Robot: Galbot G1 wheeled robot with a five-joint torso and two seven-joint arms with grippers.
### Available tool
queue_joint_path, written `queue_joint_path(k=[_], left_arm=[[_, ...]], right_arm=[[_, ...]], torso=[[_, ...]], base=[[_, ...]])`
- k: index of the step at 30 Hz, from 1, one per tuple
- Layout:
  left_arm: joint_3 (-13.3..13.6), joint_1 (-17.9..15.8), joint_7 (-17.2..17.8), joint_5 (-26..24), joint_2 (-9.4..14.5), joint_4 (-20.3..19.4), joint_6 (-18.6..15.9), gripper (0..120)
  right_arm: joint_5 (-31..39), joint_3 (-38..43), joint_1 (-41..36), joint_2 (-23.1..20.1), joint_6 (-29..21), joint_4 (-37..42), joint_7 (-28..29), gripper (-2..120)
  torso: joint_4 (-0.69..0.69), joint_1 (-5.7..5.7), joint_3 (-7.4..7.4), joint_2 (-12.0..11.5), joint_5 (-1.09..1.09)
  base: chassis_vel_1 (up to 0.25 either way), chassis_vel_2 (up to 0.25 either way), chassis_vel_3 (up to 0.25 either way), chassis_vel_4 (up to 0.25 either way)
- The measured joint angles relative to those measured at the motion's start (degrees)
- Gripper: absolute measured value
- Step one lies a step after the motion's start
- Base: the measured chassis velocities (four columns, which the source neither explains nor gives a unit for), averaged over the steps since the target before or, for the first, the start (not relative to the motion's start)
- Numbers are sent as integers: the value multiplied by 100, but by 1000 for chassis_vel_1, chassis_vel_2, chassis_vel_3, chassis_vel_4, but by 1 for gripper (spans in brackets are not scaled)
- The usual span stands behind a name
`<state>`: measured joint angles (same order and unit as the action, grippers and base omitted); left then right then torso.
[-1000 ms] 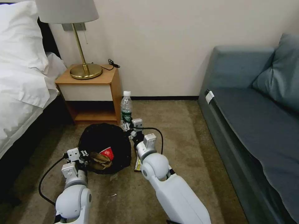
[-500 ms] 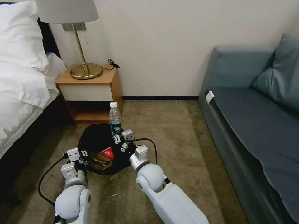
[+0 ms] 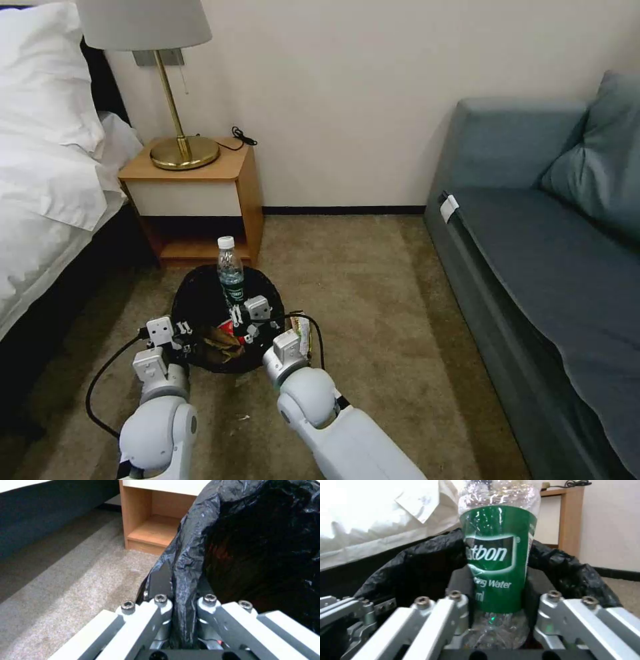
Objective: Pick up the trash bin, then pick up the garbage on the floor and place it into the trash bin.
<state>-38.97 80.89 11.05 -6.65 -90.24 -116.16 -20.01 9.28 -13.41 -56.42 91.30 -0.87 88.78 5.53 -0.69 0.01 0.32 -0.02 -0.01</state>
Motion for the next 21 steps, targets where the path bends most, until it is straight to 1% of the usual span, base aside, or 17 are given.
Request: queue_joint_path(k=[1, 3, 4, 6, 7, 8, 10, 11, 13, 14, 16, 17, 19, 20, 21], left_arm=[[0, 0, 0, 0, 0, 0, 0, 3], [-16, 8, 6, -4, 1, -9, -1, 3], [-16, 8, 6, -4, 1, -9, -1, 3], [-24, 18, 8, -7, 7, -11, -1, 3], [-27, 24, 9, -7, 12, -10, -1, 3], [-27, 24, 9, -7, 12, -10, -1, 3], [-29, 27, 14, -8, 15, -10, -1, 3], [-29, 27, 14, -8, 15, -10, -1, 3], [-28, 21, 22, -10, 16, -11, -1, 3], [-28, 21, 22, -10, 16, -11, -1, 3], [-26, 13, 26, -10, 15, -22, -2, 3], [-26, 13, 26, -10, 15, -22, -2, 3], [-25, 13, 26, -10, 16, -24, -4, 3], [-25, 13, 26, -10, 16, -24, -4, 3], [-32, 14, 27, -10, 18, -24, -4, 3]], right_arm=[[0, 0, 0, 0, 0, 0, 0, 28], [-47, 1, -24, 37, 95, -57, -53, 38], [-47, 1, -24, 37, 95, -57, -53, 38], [-94, 9, -45, 51, 171, -83, -107, 48], [-116, 15, -64, 51, 195, -88, -123, 54], [-116, 15, -64, 51, 195, -88, -123, 54], [-127, 21, -84, 50, 208, -88, -131, 64], [-127, 21, -84, 50, 208, -88, -131, 64], [-132, 30, -94, 51, 211, -87, -133, 74], [-132, 30, -94, 51, 211, -87, -133, 74], [-139, 41, -101, 70, 216, -87, -134, 88], [-139, 41, -101, 70, 216, -87, -134, 88], [-144, 53, -100, 84, 221, -88, -135, 96], [-144, 53, -100, 84, 221, -88, -135, 96], [-151, 88, -80, 85, 231, -88, -135, 99]], torso=[[0, 0, 0, 0, 0], [0, 0, 0, 0, 0], [0, 0, 0, 0, 0], [0, 0, 0, 0, 0], [0, 0, 0, 0, 0], [0, 0, 0, 0, 0], [0, 0, 0, 0, 0], [0, 0, 0, 0, 0], [0, 0, 0, 0, 0], [0, 0, 0, 0, 0], [0, 0, 0, 0, 0], [0, 0, 0, 0, 0], [0, 0, 0, 0, 0], [0, 0, 0, 0, 0], [0, 0, 0, 0, 0]], base=[[0, 0, 0, 0], [0, 0, 0, 0], [0, 0, 0, 0], [0, 0, 0, 0], [0, 0, 0, 0], [0, 0, 0, 0], [0, 0, 0, 0], [0, 0, 0, 0], [0, 0, 0, 0], [0, 0, 0, 0], [0, 0, 0, 0], [0, 0, 0, 0], [0, 0, 0, 0], [0, 0, 0, 0], [0, 0, 0, 0]])
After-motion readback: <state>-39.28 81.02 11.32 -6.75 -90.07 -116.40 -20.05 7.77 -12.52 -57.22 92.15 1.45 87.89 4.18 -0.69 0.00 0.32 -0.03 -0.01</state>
